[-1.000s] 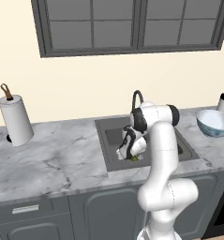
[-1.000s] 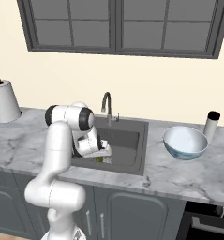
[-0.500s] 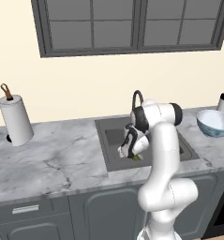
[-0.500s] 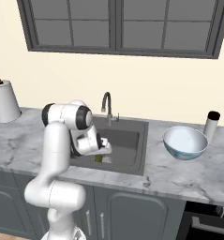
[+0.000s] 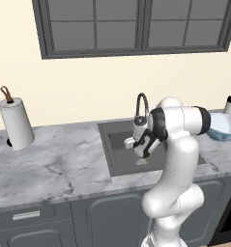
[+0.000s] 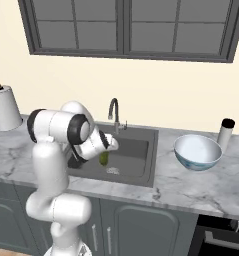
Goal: Pick the cucumber from the sink and place it in the bowl. Then pick the bowl and place it in the microwave. Then close the microwave door and press the start button.
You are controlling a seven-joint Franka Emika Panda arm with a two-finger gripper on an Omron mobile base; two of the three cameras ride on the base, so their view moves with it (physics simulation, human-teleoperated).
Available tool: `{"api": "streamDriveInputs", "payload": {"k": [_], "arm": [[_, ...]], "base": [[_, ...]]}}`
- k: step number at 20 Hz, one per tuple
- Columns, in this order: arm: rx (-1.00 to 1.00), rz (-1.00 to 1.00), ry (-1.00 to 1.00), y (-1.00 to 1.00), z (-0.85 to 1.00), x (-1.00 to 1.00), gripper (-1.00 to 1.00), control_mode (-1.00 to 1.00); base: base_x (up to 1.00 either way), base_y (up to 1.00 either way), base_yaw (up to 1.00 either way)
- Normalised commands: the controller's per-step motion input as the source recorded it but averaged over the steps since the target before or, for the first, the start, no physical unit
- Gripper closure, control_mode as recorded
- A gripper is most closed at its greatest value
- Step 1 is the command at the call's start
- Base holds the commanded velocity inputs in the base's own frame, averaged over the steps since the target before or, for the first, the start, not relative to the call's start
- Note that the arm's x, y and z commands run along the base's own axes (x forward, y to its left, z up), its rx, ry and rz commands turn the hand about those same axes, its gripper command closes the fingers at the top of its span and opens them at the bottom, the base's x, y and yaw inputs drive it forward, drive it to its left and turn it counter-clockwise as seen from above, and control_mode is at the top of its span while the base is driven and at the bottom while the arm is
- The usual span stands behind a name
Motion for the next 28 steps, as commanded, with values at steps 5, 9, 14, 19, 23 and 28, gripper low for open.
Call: {"api": "streamDriveInputs", "payload": {"k": [5,9,14,19,23,28], "arm": [[0.00,0.01,-0.11,0.12,1.00,-0.30,1.00,-1.00],[0.01,-0.05,0.00,-0.13,1.00,-0.69,1.00,-1.00],[0.07,-0.15,0.02,-0.47,1.00,-0.94,1.00,-1.00],[0.06,-0.15,0.01,-0.62,1.00,-0.68,1.00,-1.00],[0.09,-0.14,0.00,-0.95,1.00,-0.36,1.00,-1.00],[0.09,-0.10,-0.01,-1.00,0.90,-0.06,1.00,-1.00]], "base": [[0.00,0.00,0.00],[0.00,0.00,0.00],[0.00,0.00,0.00],[0.00,0.00,0.00],[0.00,0.00,0.00],[0.00,0.00,0.00]]}}
